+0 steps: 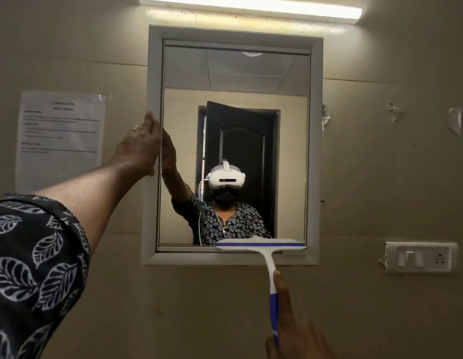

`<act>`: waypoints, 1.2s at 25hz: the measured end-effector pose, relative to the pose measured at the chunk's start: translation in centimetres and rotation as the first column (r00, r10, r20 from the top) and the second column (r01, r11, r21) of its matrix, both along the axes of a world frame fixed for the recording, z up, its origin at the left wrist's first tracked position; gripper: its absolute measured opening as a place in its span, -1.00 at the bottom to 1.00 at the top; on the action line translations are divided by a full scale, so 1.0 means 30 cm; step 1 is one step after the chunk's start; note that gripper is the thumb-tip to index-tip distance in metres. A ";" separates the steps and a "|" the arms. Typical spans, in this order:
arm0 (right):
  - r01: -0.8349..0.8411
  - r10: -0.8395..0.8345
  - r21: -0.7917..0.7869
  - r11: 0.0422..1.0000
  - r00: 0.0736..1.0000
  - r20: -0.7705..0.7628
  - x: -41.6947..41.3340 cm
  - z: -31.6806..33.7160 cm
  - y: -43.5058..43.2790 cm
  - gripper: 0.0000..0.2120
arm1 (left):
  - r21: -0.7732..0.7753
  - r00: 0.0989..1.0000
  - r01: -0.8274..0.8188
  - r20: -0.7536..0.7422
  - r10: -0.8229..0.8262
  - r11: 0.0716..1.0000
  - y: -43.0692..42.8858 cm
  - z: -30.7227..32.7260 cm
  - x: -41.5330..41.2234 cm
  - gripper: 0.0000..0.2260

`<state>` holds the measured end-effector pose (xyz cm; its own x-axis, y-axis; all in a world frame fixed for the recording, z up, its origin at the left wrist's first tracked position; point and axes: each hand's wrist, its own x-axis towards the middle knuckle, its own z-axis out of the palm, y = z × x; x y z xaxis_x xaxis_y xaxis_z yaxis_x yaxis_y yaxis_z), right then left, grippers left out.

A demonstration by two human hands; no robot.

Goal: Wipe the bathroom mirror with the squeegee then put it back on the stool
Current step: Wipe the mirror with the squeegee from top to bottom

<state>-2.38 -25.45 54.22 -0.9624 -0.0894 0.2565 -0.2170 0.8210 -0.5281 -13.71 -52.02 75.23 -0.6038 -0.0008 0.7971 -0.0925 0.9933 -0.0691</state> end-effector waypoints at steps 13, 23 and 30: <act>-0.164 0.173 0.087 0.983 0.642 -0.747 -0.041 0.902 -0.224 -0.47 | -0.007 1.000 0.004 -0.029 -0.004 1.000 0.000 -0.003 -0.004 -0.11; -0.090 0.137 0.106 0.990 0.744 -0.654 -0.198 0.696 -0.264 -0.12 | -0.008 0.999 0.036 -0.016 -0.036 0.999 -0.008 -0.004 0.003 -0.06; -0.139 0.147 0.045 0.989 0.937 -0.318 -0.106 0.087 -0.249 0.08 | 0.003 0.999 0.028 0.020 -0.028 1.000 -0.008 -0.001 -0.002 -0.01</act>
